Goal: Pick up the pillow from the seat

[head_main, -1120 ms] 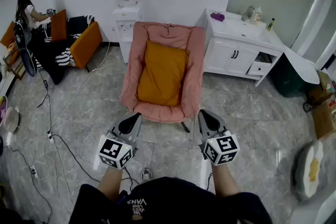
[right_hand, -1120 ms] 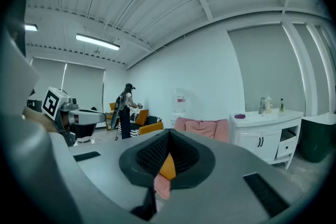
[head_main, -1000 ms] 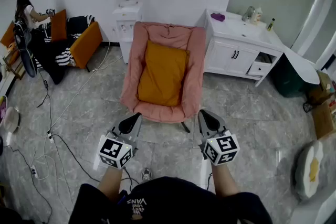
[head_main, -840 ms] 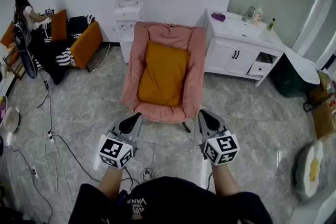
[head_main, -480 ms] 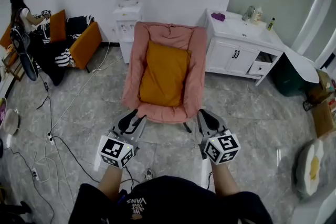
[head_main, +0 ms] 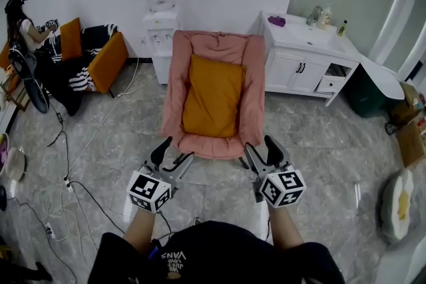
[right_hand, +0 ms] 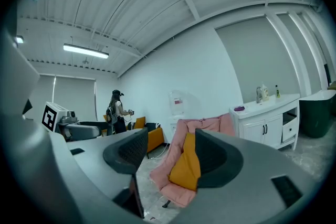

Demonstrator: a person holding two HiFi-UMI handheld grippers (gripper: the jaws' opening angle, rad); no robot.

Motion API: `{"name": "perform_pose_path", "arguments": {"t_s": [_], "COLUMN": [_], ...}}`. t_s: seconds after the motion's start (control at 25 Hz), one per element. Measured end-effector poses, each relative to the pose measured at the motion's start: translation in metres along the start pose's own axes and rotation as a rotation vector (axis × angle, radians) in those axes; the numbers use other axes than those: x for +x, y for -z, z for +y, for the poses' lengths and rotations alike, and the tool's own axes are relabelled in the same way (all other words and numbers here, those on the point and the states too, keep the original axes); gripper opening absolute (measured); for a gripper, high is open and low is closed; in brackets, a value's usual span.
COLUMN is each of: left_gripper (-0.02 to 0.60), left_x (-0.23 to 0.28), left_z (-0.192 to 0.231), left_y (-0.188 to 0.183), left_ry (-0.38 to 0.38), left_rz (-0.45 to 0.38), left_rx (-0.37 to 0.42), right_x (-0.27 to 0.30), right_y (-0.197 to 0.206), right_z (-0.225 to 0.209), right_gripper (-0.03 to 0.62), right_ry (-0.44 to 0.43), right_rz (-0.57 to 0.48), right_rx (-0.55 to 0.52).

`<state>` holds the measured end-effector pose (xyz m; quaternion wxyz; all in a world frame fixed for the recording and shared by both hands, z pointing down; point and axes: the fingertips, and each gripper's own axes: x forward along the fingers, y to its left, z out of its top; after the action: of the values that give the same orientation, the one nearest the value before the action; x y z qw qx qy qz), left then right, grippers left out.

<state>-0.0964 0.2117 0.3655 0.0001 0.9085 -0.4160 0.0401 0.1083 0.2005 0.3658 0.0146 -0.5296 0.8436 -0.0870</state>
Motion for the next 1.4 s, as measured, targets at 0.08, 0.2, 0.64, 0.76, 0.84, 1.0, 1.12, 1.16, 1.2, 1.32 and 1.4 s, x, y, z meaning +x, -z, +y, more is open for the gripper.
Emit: {"name": "perform_pose_path", "arguments": {"t_s": [0.08, 0.2, 0.64, 0.76, 0.84, 1.0, 1.12, 1.16, 1.2, 1.32, 1.4], "left_gripper": [0.307, 0.307, 0.307, 0.307, 0.307, 0.307, 0.307, 0.307, 0.307, 0.307, 0.307], "left_x": [-0.006, -0.012, -0.004, 0.007, 0.016, 0.036, 0.054, 0.061, 0.067, 0.088, 0.105], "left_z": [0.012, 0.026, 0.05, 0.056, 0.067, 0.091, 0.105, 0.11, 0.116, 0.132, 0.142], "left_y": [0.003, 0.006, 0.031, 0.037, 0.041, 0.042, 0.036, 0.035, 0.033, 0.03, 0.027], "left_ry": [0.003, 0.017, 0.106, 0.11, 0.103, 0.069, 0.046, 0.038, 0.028, -0.003, -0.023], "left_rz": [-0.002, -0.003, 0.015, 0.025, 0.035, 0.04, 0.038, 0.04, 0.043, 0.048, 0.047], "left_rx": [-0.006, -0.018, -0.087, -0.097, -0.105, -0.106, -0.098, -0.094, -0.093, -0.093, -0.094], "right_x": [0.004, 0.009, 0.017, 0.027, 0.04, 0.074, 0.099, 0.109, 0.12, 0.151, 0.17], "right_y": [0.005, 0.01, 0.025, 0.029, 0.031, 0.031, 0.023, 0.02, 0.017, 0.009, 0.004], "right_z": [0.008, 0.017, 0.028, 0.017, 0.012, 0.0, -0.018, -0.024, -0.029, -0.044, -0.056], "right_gripper": [0.264, 0.264, 0.264, 0.264, 0.264, 0.264, 0.264, 0.264, 0.264, 0.264, 0.262], "right_ry": [0.015, 0.043, 0.136, 0.151, 0.147, 0.119, 0.102, 0.095, 0.085, 0.05, 0.032], "right_rz": [0.003, 0.01, 0.043, 0.054, 0.061, 0.066, 0.059, 0.056, 0.053, 0.05, 0.049], "right_rx": [0.008, 0.017, 0.034, 0.049, 0.056, 0.06, 0.064, 0.067, 0.068, 0.06, 0.057]}}
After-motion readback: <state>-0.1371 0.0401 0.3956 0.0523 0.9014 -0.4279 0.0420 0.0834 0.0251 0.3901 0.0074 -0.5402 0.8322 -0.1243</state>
